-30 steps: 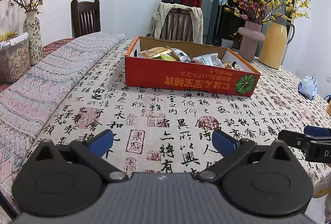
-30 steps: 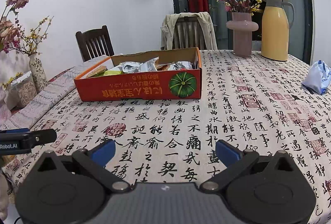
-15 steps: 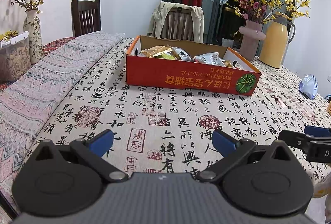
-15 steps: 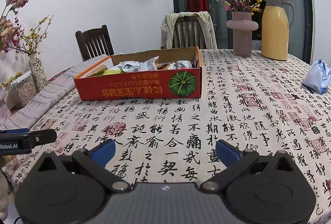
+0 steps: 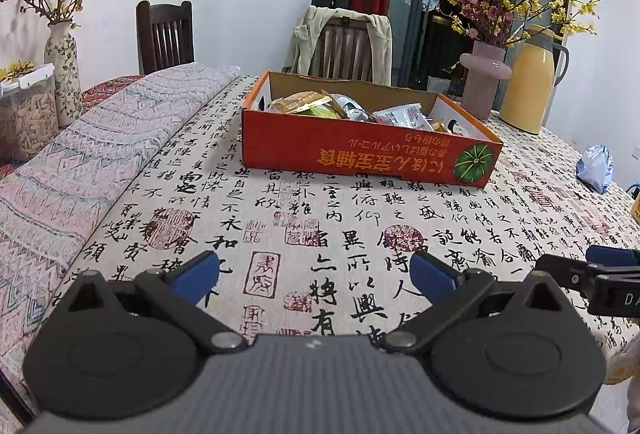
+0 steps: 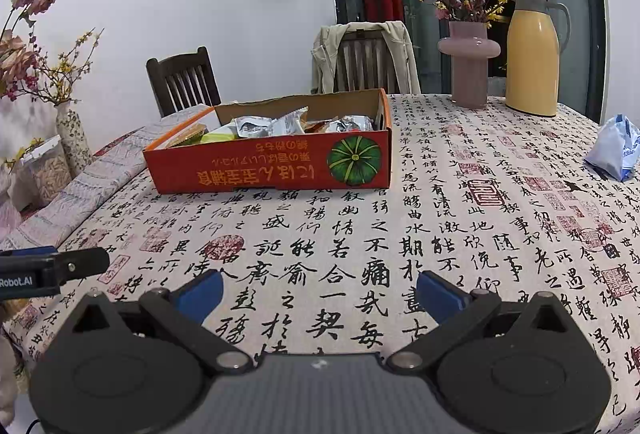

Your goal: Organize snacks

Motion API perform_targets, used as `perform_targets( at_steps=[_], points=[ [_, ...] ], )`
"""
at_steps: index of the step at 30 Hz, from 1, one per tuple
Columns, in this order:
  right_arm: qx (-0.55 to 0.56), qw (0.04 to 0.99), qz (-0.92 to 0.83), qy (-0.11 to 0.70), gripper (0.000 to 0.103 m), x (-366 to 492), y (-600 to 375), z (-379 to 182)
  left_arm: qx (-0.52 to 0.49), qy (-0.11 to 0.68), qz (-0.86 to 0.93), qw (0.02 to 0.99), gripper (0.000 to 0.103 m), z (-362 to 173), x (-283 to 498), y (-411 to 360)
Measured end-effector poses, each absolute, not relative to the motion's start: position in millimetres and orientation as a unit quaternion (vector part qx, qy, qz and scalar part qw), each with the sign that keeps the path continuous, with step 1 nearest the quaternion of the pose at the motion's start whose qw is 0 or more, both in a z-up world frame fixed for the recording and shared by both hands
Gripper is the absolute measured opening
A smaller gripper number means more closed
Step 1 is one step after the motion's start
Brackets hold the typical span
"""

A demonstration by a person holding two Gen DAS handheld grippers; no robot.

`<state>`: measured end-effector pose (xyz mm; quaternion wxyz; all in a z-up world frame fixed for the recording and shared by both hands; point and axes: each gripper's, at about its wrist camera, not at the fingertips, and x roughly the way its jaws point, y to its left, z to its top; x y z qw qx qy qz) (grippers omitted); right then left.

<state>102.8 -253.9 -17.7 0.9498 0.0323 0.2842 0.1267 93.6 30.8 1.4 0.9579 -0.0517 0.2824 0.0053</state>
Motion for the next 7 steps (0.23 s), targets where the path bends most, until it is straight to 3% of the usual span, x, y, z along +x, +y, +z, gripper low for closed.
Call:
perform_targets(
  at_steps=[7],
  points=[
    [0.033,0.949,0.127,0.287,0.103,101.7,-252.7,-23.4,-0.065,0.276,0.004,0.959,0.103,3.2,94.8,35.5]
  ],
)
